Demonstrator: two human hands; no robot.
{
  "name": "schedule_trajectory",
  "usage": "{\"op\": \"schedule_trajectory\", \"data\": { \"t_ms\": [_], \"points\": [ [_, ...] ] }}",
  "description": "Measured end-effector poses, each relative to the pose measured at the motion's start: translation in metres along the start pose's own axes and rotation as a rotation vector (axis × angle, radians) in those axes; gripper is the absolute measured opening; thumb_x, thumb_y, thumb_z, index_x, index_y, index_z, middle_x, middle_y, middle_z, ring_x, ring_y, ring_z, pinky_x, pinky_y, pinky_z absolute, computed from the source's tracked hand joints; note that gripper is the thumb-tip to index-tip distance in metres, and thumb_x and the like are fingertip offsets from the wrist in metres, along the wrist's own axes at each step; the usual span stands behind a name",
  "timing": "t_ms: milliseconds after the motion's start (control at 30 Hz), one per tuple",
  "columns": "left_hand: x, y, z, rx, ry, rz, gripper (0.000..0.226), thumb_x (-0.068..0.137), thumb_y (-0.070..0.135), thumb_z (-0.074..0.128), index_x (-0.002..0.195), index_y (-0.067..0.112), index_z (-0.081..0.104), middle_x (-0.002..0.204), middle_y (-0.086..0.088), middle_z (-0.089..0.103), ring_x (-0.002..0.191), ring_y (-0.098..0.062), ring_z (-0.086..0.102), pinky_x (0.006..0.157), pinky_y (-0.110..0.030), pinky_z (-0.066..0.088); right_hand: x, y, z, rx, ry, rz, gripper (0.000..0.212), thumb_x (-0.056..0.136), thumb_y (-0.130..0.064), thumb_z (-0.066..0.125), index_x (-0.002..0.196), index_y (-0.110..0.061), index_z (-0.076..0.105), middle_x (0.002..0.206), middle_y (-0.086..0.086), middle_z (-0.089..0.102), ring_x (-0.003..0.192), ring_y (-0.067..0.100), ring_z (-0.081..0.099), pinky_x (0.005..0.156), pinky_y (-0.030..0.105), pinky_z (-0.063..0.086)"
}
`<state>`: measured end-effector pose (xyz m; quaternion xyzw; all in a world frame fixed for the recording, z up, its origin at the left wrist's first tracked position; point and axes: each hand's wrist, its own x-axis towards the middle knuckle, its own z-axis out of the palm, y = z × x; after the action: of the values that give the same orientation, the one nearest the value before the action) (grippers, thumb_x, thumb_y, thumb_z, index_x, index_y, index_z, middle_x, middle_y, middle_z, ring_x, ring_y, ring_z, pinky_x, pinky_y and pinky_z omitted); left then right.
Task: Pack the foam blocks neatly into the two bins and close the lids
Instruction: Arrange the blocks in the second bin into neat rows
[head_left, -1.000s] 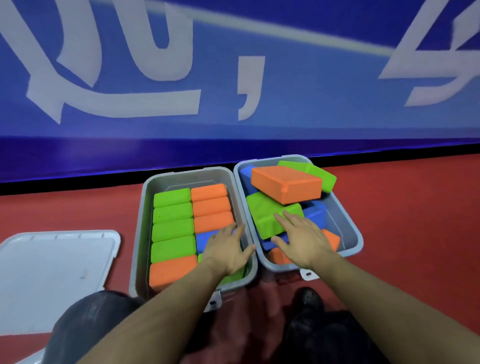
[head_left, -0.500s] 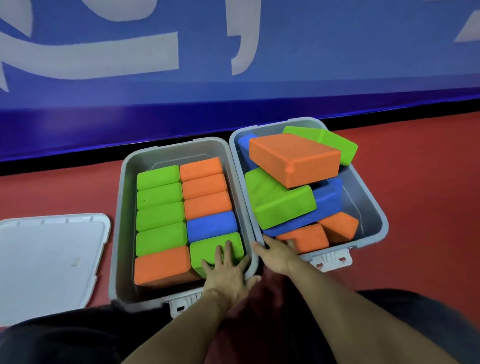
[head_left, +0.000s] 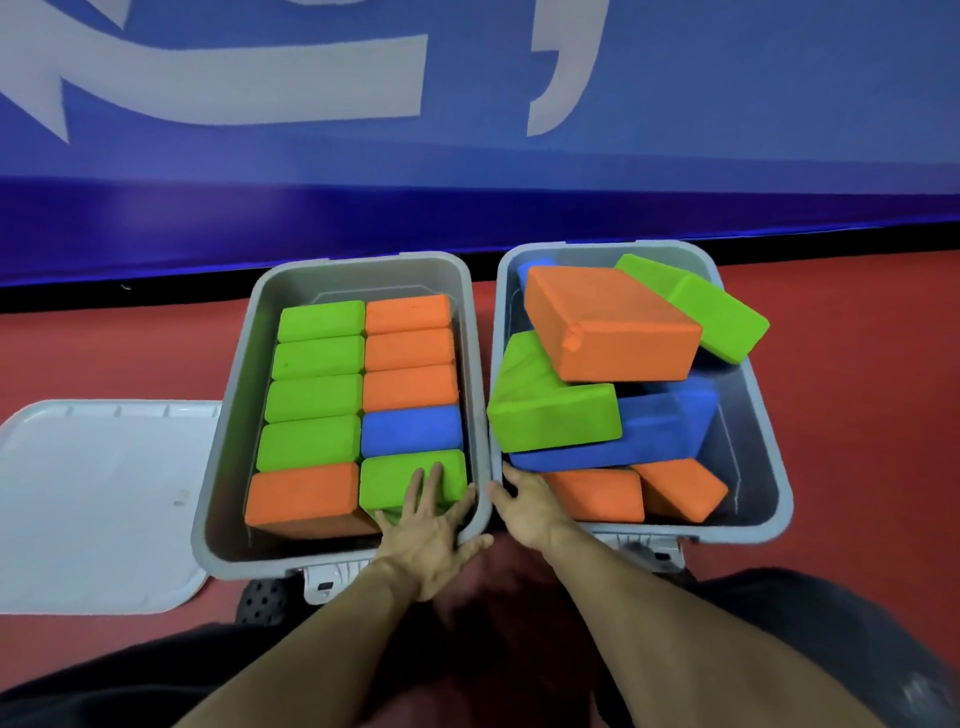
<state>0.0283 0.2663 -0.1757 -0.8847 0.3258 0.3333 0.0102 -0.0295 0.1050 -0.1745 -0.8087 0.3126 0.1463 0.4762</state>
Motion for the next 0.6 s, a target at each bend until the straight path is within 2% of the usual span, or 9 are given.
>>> {"op": "schedule_trajectory", "data": {
  "t_ms": [100, 167, 267, 333, 367, 433, 467, 533, 600],
  "points": [
    [-0.003, -0.018, -0.004, 0.005, 0.005, 0.007, 0.086, 0.082, 0.087, 0.020, 0.156, 0.049, -0.003, 0.163, 0.002, -0.029, 0.149, -0.023, -0.031, 0.110, -0.080, 0.011, 0.002, -0.007, 0.015, 0.025, -0.004, -0.034, 0.038, 0.096, -0.036, 0.056, 0.129, -0.020, 0.067, 0.128, 0.002, 0.068, 0.121, 0.022, 0.061, 0.107, 0.041, 0.046],
    [-0.007, -0.029, -0.006, 0.014, 0.003, 0.016, 0.090, 0.075, 0.089, 0.013, 0.155, 0.050, -0.004, 0.163, 0.003, -0.029, 0.149, -0.023, -0.030, 0.110, -0.078, 0.011, 0.005, -0.008, 0.023, 0.063, -0.021, -0.052, 0.041, 0.091, -0.044, 0.057, 0.123, -0.022, 0.070, 0.120, -0.004, 0.071, 0.115, 0.016, 0.063, 0.105, 0.041, 0.048],
    [-0.010, -0.045, -0.010, 0.007, 0.035, 0.022, 0.083, 0.083, 0.085, 0.021, 0.155, 0.051, -0.003, 0.164, 0.004, -0.028, 0.150, -0.022, -0.029, 0.111, -0.077, 0.014, 0.010, -0.007, 0.029, 0.114, -0.075, -0.106, 0.052, 0.083, -0.053, 0.056, 0.123, -0.023, 0.071, 0.119, -0.011, 0.072, 0.116, 0.007, 0.063, 0.106, 0.038, 0.048],
    [-0.011, -0.054, -0.011, -0.006, 0.050, 0.018, 0.078, 0.088, 0.081, 0.027, 0.154, 0.053, -0.004, 0.164, 0.005, -0.026, 0.151, -0.021, -0.027, 0.112, -0.076, 0.015, 0.001, -0.018, 0.026, 0.118, -0.101, -0.116, 0.047, 0.085, -0.046, 0.063, 0.125, -0.022, 0.070, 0.125, -0.014, 0.069, 0.121, 0.001, 0.060, 0.108, 0.031, 0.047],
    [-0.012, -0.059, -0.012, -0.004, 0.054, 0.013, 0.078, 0.089, 0.080, 0.029, 0.154, 0.054, -0.004, 0.164, 0.006, -0.025, 0.151, -0.020, -0.026, 0.113, -0.075, 0.014, -0.003, -0.024, 0.024, 0.108, -0.107, -0.115, 0.042, 0.090, -0.037, 0.066, 0.127, -0.018, 0.069, 0.130, -0.014, 0.065, 0.123, 0.000, 0.056, 0.106, 0.022, 0.046],
    [-0.016, -0.065, -0.013, 0.003, 0.042, 0.000, 0.078, 0.088, 0.080, 0.030, 0.153, 0.056, -0.005, 0.165, 0.007, -0.024, 0.151, -0.019, -0.024, 0.113, -0.075, 0.013, -0.008, -0.028, 0.023, 0.131, -0.152, -0.126, 0.038, 0.096, -0.012, 0.066, 0.133, -0.006, 0.063, 0.127, -0.015, 0.057, 0.123, 0.000, 0.049, 0.093, 0.002, 0.041],
    [-0.017, -0.067, -0.013, 0.003, 0.035, -0.003, 0.078, 0.088, 0.080, 0.031, 0.152, 0.057, -0.006, 0.165, 0.008, -0.024, 0.151, -0.019, -0.024, 0.113, -0.075, 0.013, -0.010, -0.028, 0.023, 0.149, -0.161, -0.142, 0.040, 0.096, -0.006, 0.065, 0.135, -0.003, 0.060, 0.123, -0.015, 0.055, 0.122, 0.001, 0.047, 0.088, -0.002, 0.039],
    [-0.017, -0.068, -0.015, -0.011, 0.023, -0.002, 0.079, 0.088, 0.080, 0.034, 0.152, 0.058, -0.006, 0.164, 0.009, -0.024, 0.151, -0.019, -0.025, 0.112, -0.076, 0.014, -0.009, -0.028, 0.023, 0.166, -0.142, -0.154, 0.042, 0.096, -0.009, 0.066, 0.138, -0.003, 0.058, 0.129, -0.013, 0.056, 0.122, 0.001, 0.047, 0.092, 0.002, 0.038],
    [-0.017, -0.066, -0.018, -0.044, 0.003, -0.009, 0.079, 0.088, 0.079, 0.037, 0.152, 0.058, -0.005, 0.164, 0.011, -0.025, 0.151, -0.018, -0.025, 0.110, -0.078, 0.017, -0.008, -0.030, 0.024, 0.108, -0.137, -0.178, 0.042, 0.095, -0.022, 0.068, 0.136, -0.013, 0.063, 0.137, -0.007, 0.061, 0.126, 0.003, 0.051, 0.104, 0.018, 0.042]
  ]
}}
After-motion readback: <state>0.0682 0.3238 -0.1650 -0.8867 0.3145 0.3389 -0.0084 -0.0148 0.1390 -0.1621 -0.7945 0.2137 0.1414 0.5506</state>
